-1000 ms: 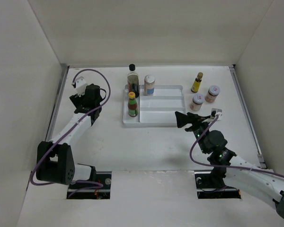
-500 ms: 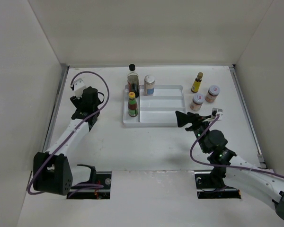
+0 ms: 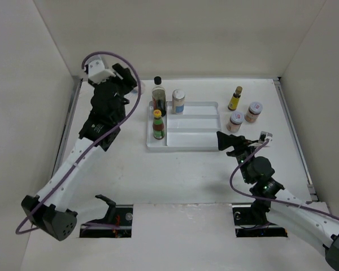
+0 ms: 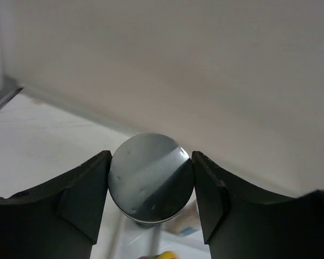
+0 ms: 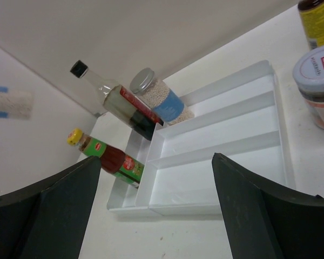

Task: Organize the condiment bottles

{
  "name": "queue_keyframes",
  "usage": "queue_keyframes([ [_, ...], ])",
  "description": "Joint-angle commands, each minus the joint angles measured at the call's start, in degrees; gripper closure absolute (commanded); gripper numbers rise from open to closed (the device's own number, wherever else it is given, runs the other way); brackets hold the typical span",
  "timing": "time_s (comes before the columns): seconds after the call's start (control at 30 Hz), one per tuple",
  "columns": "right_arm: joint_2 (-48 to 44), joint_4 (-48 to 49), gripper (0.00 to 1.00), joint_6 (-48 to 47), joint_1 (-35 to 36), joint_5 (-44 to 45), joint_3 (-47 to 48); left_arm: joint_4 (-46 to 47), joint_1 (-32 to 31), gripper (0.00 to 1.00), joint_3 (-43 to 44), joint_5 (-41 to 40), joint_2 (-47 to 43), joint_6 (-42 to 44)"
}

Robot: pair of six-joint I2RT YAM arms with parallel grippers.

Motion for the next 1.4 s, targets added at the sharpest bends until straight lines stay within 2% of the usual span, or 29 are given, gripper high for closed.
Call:
queue_keyframes([
  [0.0,-1.1,2.01,0.1,2.42,-1.58,1.41,-0.74,12.8,-7.11,0.72,11.33,2.19,5.97,5.29],
  [0.13,-1.36,1.22,0.11,3.13,-2.37,0.79,-0.74,18.6,-14.5,0.72,20.83,4.12,16.17,9.61],
  [0.23,-5.22,-0.18,0.12,3.48,-3.6,3.07,-1.96,21.95,-17.23,0.72,26.37,5.7,24.25,10.32],
  [0.5,-13.14,-6.68,0.13,5.41,-6.67,8.0,-3.37,22.66,-19.26,0.72,40.87,11.76,45.17,7.25],
  [0.7,-13.05,-8.09,0.13,7.69,-10.45,4.67,-3.37,22.83,-18.56,0.72,49.4,13.7,56.96,5.93],
  [0.97,-13.15,-9.15,0.12,10.94,-15.38,-0.34,-3.99,21.87,-17.24,0.71,51.61,16.34,64.61,2.77],
  [1.1,-9.81,-7.22,0.12,11.39,-15.47,-2.28,-3.73,21.87,-17.59,0.71,51.53,16.69,66.55,2.41],
  [1.37,-10.15,-6.25,0.12,11.56,-15.64,-2.63,-4.34,21.87,-18.03,0.71,50.91,16.78,69.19,2.68],
])
